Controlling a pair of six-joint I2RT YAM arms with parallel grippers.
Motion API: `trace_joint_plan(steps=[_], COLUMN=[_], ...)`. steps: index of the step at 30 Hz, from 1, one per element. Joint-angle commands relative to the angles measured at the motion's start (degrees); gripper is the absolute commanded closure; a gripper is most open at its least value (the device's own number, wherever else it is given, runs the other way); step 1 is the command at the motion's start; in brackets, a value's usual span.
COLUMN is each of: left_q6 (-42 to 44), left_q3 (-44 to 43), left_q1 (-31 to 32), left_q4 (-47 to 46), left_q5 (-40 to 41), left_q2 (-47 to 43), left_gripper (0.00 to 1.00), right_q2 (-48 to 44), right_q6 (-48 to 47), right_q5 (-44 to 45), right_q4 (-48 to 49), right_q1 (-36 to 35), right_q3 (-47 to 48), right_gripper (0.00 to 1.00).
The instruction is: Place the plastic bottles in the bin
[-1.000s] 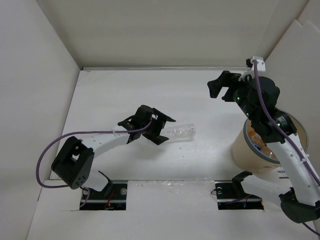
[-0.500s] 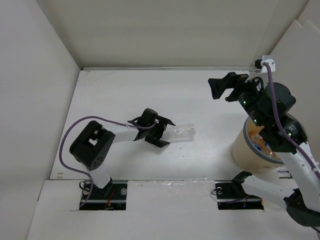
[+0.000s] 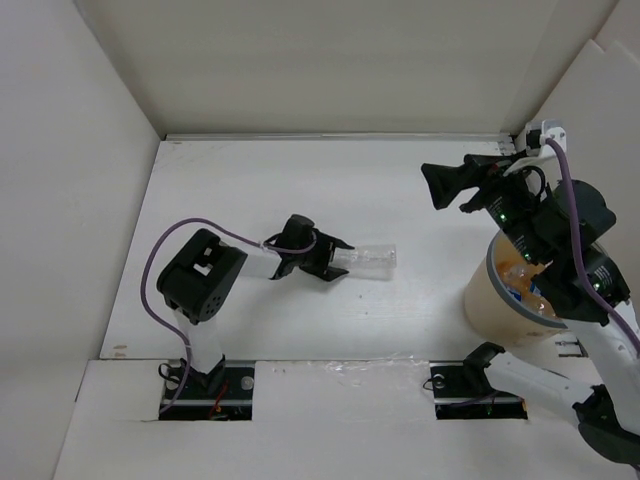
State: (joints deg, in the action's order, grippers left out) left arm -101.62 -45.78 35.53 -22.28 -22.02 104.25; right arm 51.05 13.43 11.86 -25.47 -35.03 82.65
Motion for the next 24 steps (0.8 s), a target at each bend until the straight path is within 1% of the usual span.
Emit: trace_joint_plan(steps=[1, 2, 3, 4, 5, 6, 7, 8, 9, 10, 11, 12, 14, 15, 17, 19, 21, 24], left_q6=[6.33, 9.74, 17.96, 23.17, 28.88, 34.33, 45.18, 49.90, 53.86, 57.55, 60.81, 65.54, 69.18, 70.58, 73.67, 74.54, 75.34, 75.87], left_q3=[-1.57, -3.68, -6.66, -10.00, -18.56, -23.34, -28.26, -36.93, -40.75, -43.92, -46.92, -51.99, -55.11, -56.69, -57.40, -57.40, -55.74, -52.93], left_q1=[-2.65, -3.35, -4.06, -5.11, -5.12, -5.12, -5.12, -5.12, -5.12, -5.12, -5.12, -5.12, -5.12, -5.12, -5.12, -5.12, -5.12, -5.12], left_q4=[-0.92, 0.21, 2.92, 8.43, 11.96, 15.92, 19.35, 26.00, 28.85, 31.05, 36.03, 38.34, 41.86, 42.49, 43.46, 44.26, 44.26, 43.20], left_q5=[0.66, 0.66, 1.53, 3.28, 3.82, 4.44, 4.44, 4.44, 4.44, 4.44, 3.66, 3.65, 2.25, -0.28, -2.49, -3.29, -5.30, -8.38], left_q2=[1.57, 0.88, 0.87, 0.26, 0.26, 0.26, 0.26, 0.95, 0.96, 0.96, 0.96, 0.96, -0.53, -1.14, -2.55, -5.18, -7.29, -11.95], left_gripper=[1.00, 1.00, 1.00, 1.00, 1.00, 1.00, 1.00, 1.00, 1.00, 1.00, 1.00, 1.00, 1.00, 1.00, 1.00, 1.00, 1.00, 1.00], right_q2=[0.80, 1.50, 2.99, 3.96, 4.93, 5.98, 8.08, 9.06, 9.77, 10.99, 11.53, 12.14, 12.84, 13.37, 13.38, 14.08, 15.83, 18.90], right_q6=[-2.88, -4.45, -5.16, -5.95, -7.00, -8.84, -9.64, -10.78, -13.84, -15.09, -16.23, -18.77, -21.07, -22.03, -23.54, -24.15, -25.56, -27.67], right_q5=[-4.81, -7.96, -9.38, -10.96, -13.76, -14.49, -14.49, -14.49, -16.76, -16.78, -16.78, -17.30, -17.31, -16.61, -14.68, -11.52, -10.72, -11.24], right_q4=[1.39, -0.09, -0.71, -1.24, -1.24, -2.20, -3.26, -3.87, -3.88, -4.40, -4.41, -5.02, -5.02, -4.41, -2.58, -2.04, -1.24, -2.99], right_q1=[-0.75, -0.75, -0.75, -0.75, -1.44, -1.45, -2.06, -2.06, -2.06, -2.06, -2.06, -2.59, -2.59, -2.59, -3.64, -3.65, -3.65, -3.65], right_q3=[0.67, 1.28, 1.89, 1.90, 1.90, 2.42, 2.43, 3.04, 3.04, 2.43, 2.43, 2.43, 1.82, 1.81, 1.81, 2.51, 4.00, 6.02], right_gripper=[0.00, 0.00, 0.00, 0.00, 0.00, 0.00, 0.00, 0.00, 0.00, 0.00, 0.00, 0.00, 0.00, 0.00, 0.00, 0.00, 0.00, 0.00])
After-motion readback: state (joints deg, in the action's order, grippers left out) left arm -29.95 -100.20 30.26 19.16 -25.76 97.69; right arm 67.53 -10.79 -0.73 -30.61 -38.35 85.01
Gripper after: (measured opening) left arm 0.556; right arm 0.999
